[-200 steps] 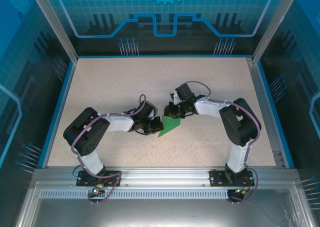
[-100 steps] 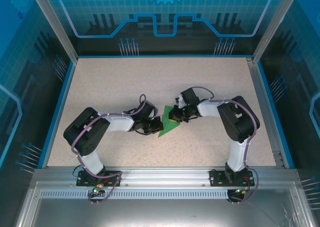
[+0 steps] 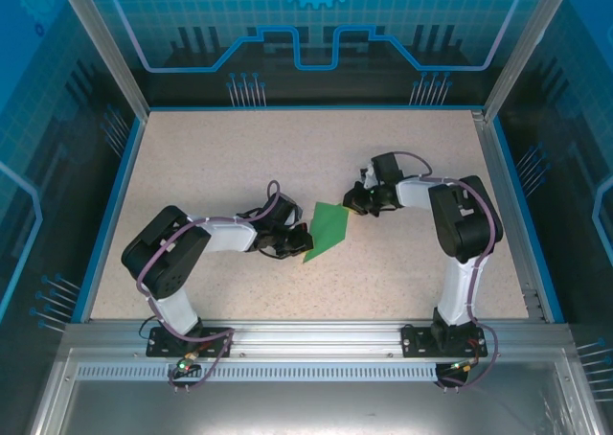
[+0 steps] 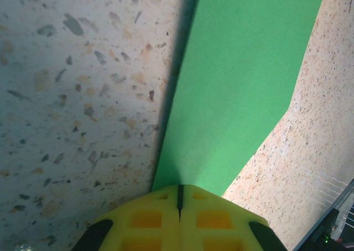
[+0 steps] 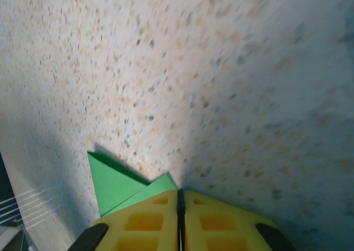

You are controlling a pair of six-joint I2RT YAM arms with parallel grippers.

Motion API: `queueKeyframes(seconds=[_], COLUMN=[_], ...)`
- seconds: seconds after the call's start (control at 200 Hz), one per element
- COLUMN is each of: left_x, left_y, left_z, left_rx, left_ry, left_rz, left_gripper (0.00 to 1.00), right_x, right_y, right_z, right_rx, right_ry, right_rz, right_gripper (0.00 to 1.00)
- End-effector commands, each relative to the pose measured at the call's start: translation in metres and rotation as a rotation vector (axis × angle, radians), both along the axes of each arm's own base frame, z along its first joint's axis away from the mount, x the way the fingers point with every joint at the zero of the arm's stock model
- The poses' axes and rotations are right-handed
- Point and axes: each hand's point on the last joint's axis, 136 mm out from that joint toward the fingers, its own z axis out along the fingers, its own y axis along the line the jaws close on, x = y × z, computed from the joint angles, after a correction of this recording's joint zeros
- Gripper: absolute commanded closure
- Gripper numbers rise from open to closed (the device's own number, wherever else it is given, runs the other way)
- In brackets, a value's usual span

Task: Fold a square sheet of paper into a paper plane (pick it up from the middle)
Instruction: Fourth fold the wing at the center of the table.

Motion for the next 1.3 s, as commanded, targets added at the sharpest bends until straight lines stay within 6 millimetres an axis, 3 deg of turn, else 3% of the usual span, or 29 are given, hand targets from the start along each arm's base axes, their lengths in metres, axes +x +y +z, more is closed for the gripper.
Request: queueKeyframes(seconds=[0.0,0.22,0.36,0.5,0.69,0.795,1.035,1.16,1.295], left_x=[-0.065,-0.063,-0.062,-0.061,-0.061,-0.060,-0.055,-0.050,-0.037], left_y=[0.040,0.040,0.039,0.038,0.038,0.036,0.028,0.024,0.019], left_z=[-0.059,-0.058,-0.056,-0.056,-0.056,-0.055,-0.038,-0.018,0.017], left_rx=[0.218,0.219,0.219,0.220,0.219,0.208,0.166,0.146,0.113], left_ry=[0.239,0.235,0.231,0.231,0.232,0.229,0.194,0.162,0.092], left_rz=[-0.041,-0.040,-0.041,-0.042,-0.042,-0.045,-0.063,-0.066,-0.054], left_gripper=[1.00,1.00,1.00,1.00,1.00,1.00,0.98,0.97,0.91], right_x=[0.010,0.004,-0.013,-0.034,-0.059,-0.063,-0.070,-0.072,-0.074], right_y=[-0.012,0.003,0.028,0.055,0.078,0.077,0.053,0.043,0.042], right_z=[-0.001,0.038,0.048,0.044,0.016,-0.002,-0.031,-0.037,-0.038], right_rx=[-0.039,-0.013,0.019,0.024,0.029,0.008,-0.084,-0.107,-0.100], right_ry=[-0.004,-0.070,-0.083,-0.077,-0.016,0.014,0.061,0.071,0.077], right_rz=[-0.015,0.025,0.080,0.134,0.179,0.176,0.163,0.161,0.169], right_gripper=[0.90,0.88,0.88,0.88,0.88,0.89,0.91,0.92,0.92])
